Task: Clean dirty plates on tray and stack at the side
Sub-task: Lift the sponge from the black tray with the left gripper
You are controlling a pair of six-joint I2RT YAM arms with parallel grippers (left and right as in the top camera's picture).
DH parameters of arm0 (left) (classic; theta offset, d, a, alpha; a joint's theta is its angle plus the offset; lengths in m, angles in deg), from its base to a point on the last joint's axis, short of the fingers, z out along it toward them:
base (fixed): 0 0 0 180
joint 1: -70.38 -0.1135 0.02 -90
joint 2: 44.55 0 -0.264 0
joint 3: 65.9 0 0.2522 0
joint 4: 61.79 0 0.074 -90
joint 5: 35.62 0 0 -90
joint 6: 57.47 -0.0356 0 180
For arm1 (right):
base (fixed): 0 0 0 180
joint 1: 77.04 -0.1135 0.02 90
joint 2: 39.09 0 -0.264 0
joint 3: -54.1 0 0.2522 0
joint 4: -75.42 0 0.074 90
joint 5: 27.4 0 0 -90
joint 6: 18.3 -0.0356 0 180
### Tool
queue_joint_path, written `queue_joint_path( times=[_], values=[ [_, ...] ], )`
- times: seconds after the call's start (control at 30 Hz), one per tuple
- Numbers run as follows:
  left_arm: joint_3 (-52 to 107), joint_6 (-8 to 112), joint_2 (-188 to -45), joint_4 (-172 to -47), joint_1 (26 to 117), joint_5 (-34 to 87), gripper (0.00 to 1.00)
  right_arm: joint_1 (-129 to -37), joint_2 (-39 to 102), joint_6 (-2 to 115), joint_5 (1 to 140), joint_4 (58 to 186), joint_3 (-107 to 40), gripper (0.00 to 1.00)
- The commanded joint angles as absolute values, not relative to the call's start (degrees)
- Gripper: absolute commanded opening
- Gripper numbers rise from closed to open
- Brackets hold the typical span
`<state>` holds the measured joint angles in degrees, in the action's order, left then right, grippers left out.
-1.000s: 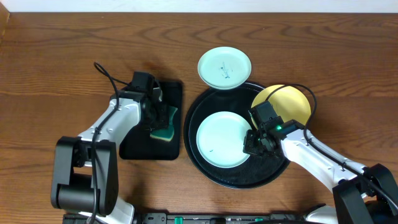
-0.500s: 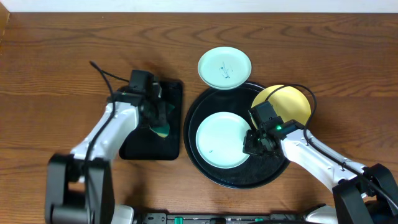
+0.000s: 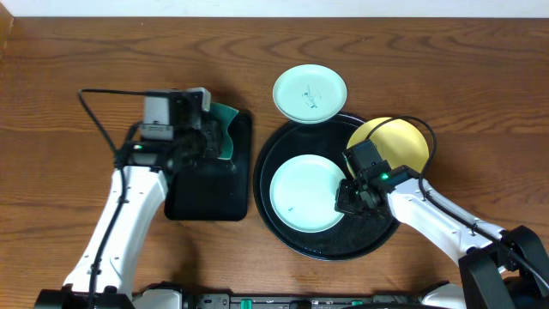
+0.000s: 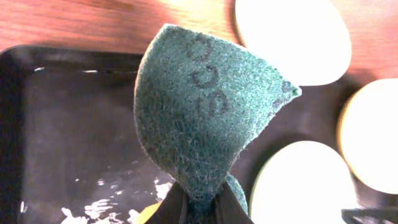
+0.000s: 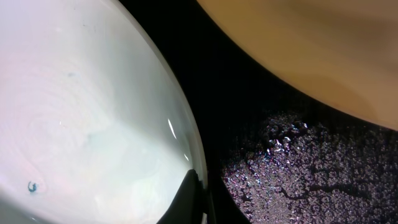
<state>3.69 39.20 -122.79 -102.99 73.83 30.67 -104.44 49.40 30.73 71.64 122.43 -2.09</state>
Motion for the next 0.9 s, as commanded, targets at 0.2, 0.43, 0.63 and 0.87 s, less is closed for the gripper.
queue_joint_path(
  times=[0.2,0.43,0.63,0.87],
  values=[
    [3.2,25.9,-122.0,-103.3,60.9,-5.4,0.07,-105.2,50.8,31.5,71.9,122.8,-0.7,0.01],
    [3.2,24.1,-122.0,-105.3,55.8,-10.9,0.07,-105.2,50.8,31.5,71.9,122.6,-0.7,0.01],
    [3.2,23.3,-122.0,-105.5,55.5,-11.2,0.07,-105.2,50.8,31.5,71.9,122.6,-0.7,0.01],
    [3.2,23.3,-122.0,-105.5,55.5,-11.3,0.07,-105.2,50.8,31.5,71.9,122.6,-0.7,0.01]
  ],
)
